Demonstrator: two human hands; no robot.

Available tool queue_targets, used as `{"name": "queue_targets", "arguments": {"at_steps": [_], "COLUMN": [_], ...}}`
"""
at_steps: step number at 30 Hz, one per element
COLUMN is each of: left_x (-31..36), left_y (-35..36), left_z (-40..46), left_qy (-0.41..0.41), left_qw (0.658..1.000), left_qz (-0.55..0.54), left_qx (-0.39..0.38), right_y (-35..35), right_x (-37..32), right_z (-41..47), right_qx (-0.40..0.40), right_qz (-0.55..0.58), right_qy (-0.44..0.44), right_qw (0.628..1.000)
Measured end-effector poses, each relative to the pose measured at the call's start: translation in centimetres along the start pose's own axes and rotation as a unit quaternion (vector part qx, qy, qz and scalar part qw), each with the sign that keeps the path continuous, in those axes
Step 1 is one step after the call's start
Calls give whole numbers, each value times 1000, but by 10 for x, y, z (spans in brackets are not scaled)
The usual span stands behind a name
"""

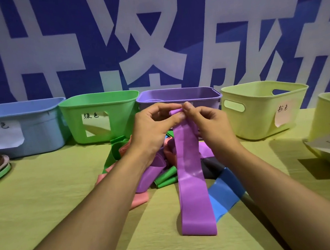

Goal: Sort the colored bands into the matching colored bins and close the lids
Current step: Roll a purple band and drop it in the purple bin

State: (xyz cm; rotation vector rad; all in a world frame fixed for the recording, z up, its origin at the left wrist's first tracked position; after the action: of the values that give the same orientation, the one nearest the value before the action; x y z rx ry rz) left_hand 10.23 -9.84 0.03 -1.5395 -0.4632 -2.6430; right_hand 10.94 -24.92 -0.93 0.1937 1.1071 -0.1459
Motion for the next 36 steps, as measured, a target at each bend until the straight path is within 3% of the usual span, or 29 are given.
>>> {"name": "queue_targets", "arguments": {"at_steps": [7,11,14,18,24,30,36], "left_x": [-2,-1,-4,-6,-3,-4,-7], "left_y": [-2,-1,-1,-4,-5,1,2], "left_z": [3,3,1,-1,1,-2,-1], "left_qy": [-9,-58,-83,-54,-35,-60,-49], "left_qw": [999,997,996,993,994,997,998], "left_qz": [5,-37,30,109,96,37,42], "left_qx": [-31,-33,-8,8,23,-9,-27], "right_y": [0,-1,0,0,1,-1,-3], "right_x": [3,1,1,5,9,12,10], "right_z": [-1,-1,-1,1,-1,1,3], "right_qx": [-37,-52,-68,-69,-87,-32,-7], "right_qz": [44,62,64,54,61,-9,-23], "right_qy": [5,-13,-30,-43,25,93,44], "right_qw": [998,997,995,995,994,995,999]}}
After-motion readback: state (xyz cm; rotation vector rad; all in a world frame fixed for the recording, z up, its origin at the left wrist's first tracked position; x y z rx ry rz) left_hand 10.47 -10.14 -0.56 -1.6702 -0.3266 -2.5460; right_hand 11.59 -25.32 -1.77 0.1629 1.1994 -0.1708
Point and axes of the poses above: each hand's wrist, its own z-axis towards the middle knuckle, its own y-axis out of the palm, x = y × z, the point moved 4 cm from there along z, towards the middle knuckle, and after that the axes turned 13 degrees about x, right-handed, at the moved point
